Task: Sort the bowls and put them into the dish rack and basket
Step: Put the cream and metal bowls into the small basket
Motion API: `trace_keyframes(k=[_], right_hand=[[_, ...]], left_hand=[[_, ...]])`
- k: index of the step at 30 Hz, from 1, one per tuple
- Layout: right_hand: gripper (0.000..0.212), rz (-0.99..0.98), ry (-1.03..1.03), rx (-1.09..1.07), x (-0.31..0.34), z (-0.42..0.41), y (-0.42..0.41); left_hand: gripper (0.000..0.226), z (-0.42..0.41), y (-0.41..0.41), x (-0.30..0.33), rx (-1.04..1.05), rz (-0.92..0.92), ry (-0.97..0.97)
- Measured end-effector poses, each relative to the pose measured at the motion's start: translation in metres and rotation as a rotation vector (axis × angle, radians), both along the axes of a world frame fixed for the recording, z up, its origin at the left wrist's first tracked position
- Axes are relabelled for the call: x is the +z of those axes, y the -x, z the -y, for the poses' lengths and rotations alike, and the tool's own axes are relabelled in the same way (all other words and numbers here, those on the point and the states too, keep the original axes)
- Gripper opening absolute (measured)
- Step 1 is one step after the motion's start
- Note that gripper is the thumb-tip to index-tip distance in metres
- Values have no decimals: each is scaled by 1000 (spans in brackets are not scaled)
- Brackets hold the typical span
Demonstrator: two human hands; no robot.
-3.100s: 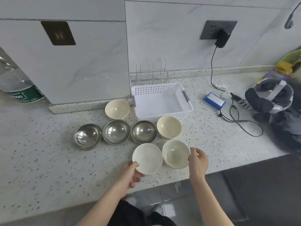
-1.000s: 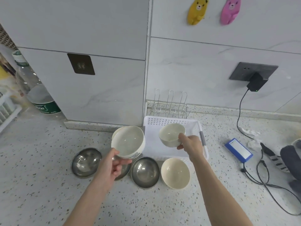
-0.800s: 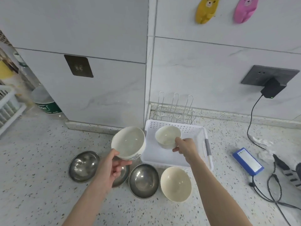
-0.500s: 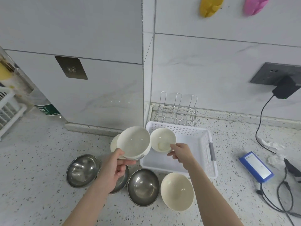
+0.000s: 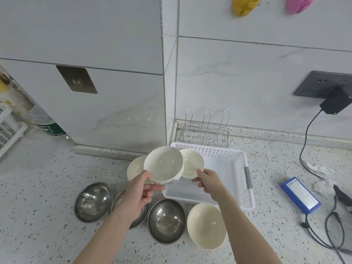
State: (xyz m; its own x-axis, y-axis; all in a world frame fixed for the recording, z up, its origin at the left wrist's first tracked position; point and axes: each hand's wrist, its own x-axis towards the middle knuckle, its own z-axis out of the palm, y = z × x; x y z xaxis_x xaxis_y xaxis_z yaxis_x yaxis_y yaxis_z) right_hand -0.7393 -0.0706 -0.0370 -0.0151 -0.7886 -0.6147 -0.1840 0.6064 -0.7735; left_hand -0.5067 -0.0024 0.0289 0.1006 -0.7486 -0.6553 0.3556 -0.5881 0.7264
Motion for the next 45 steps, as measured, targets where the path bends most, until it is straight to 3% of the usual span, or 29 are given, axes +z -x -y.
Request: trace_keyframes(k=[11, 19, 31, 35, 38, 42, 45], right_hand=[[30, 26, -24, -56, 1, -6, -3], [60, -240, 36, -41, 15, -12, -2], [37, -227, 107, -107, 46, -33, 13], [38, -116, 175, -120, 59, -41, 15], [39, -70, 199, -13, 72, -41, 14], [20, -98, 239, 87, 79, -36, 7], [19, -223, 273, 144, 79, -30, 5]], left_hand=[[30, -1, 2, -1, 12, -53, -15], [32, -8, 1, -1, 8, -67, -7], [31, -12, 6, 4, -40, -98, -17], [15, -3, 16, 10, -110, 23, -6], [14, 7, 25, 15, -179, 166, 12], [16, 15, 36, 18, -257, 245, 31], [18, 19, 43, 15, -286, 276, 28]])
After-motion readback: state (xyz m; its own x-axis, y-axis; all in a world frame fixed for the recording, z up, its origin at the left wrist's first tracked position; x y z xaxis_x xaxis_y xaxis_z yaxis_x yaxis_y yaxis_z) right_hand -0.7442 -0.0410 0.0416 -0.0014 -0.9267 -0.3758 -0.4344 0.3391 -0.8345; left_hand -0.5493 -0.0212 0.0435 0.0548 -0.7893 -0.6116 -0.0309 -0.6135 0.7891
